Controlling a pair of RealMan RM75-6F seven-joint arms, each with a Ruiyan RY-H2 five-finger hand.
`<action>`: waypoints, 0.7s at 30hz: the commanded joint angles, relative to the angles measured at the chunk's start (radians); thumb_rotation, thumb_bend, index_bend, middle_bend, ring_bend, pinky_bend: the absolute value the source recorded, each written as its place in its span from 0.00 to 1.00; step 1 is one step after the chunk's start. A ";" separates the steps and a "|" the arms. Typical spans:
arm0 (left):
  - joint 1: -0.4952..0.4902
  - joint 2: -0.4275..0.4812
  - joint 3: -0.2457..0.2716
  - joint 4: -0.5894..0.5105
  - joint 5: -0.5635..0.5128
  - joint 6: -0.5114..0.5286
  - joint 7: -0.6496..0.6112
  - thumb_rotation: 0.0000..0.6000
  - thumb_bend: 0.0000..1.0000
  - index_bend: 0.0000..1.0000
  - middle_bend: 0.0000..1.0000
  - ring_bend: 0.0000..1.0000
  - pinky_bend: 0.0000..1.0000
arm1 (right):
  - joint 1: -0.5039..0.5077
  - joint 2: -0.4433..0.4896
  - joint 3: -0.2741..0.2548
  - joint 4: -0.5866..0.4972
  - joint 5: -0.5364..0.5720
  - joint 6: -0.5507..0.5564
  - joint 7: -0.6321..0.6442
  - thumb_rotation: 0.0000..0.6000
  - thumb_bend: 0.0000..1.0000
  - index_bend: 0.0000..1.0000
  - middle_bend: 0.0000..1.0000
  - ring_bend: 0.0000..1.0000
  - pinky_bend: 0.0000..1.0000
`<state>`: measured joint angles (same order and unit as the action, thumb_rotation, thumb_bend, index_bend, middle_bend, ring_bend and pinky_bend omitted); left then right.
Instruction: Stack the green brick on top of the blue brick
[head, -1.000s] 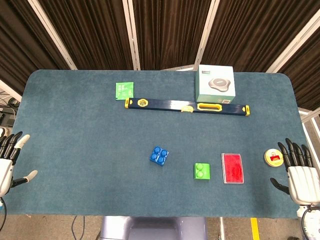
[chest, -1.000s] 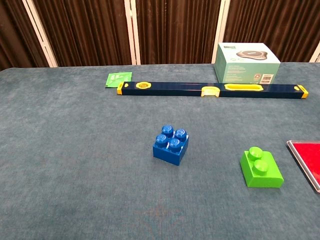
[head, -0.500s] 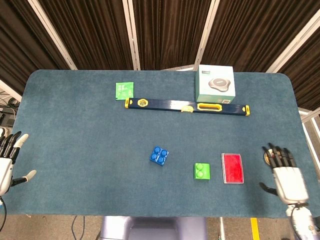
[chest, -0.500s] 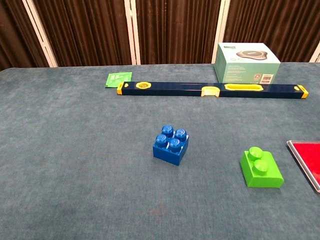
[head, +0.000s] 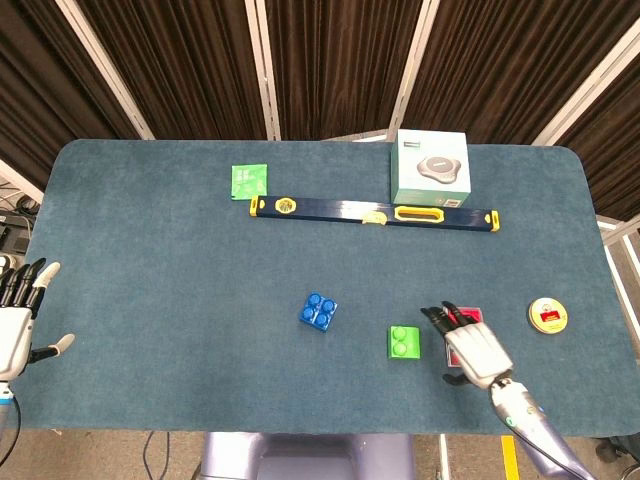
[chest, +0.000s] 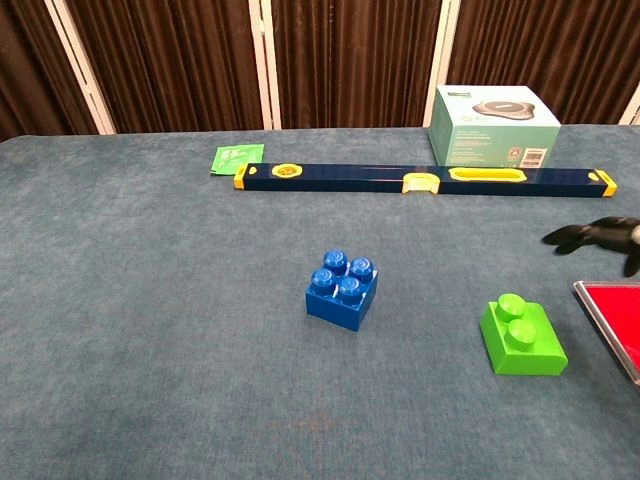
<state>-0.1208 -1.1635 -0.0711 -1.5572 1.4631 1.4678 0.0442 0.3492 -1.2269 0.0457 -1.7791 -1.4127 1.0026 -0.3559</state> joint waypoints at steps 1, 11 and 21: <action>-0.001 0.000 -0.002 0.003 -0.008 -0.005 0.000 1.00 0.00 0.00 0.00 0.00 0.00 | 0.029 -0.034 0.010 -0.003 0.050 -0.030 -0.045 1.00 0.00 0.00 0.13 0.04 0.30; 0.000 0.004 0.003 -0.002 -0.001 -0.003 -0.003 1.00 0.00 0.00 0.00 0.00 0.00 | 0.085 -0.148 0.024 0.053 0.141 -0.034 -0.167 1.00 0.00 0.06 0.21 0.12 0.37; -0.008 0.004 0.000 -0.005 -0.009 -0.018 0.004 1.00 0.00 0.00 0.00 0.00 0.00 | 0.120 -0.224 0.016 0.099 0.195 -0.029 -0.248 1.00 0.03 0.26 0.43 0.31 0.56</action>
<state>-0.1285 -1.1597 -0.0705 -1.5625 1.4542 1.4505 0.0476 0.4649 -1.4448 0.0650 -1.6846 -1.2208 0.9715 -0.5967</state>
